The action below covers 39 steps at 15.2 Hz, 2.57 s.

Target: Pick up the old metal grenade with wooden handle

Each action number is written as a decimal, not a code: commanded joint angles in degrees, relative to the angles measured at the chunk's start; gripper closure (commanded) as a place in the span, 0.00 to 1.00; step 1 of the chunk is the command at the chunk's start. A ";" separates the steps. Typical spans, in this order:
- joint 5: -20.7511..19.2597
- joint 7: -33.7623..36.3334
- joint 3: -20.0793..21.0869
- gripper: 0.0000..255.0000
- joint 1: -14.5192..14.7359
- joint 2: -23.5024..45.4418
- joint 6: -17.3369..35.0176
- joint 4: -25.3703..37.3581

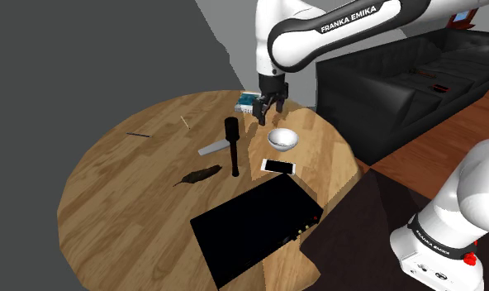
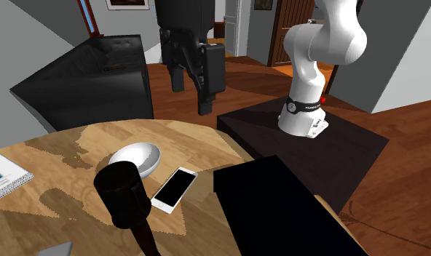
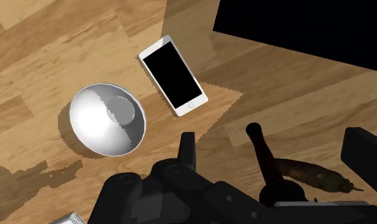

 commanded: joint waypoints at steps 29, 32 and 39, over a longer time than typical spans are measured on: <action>-4.74 6.42 0.99 1.00 3.45 24.88 5.82 20.65; -4.47 6.18 1.10 1.00 3.41 24.06 3.86 21.82; -3.94 5.67 1.31 1.00 3.38 22.58 -0.90 25.14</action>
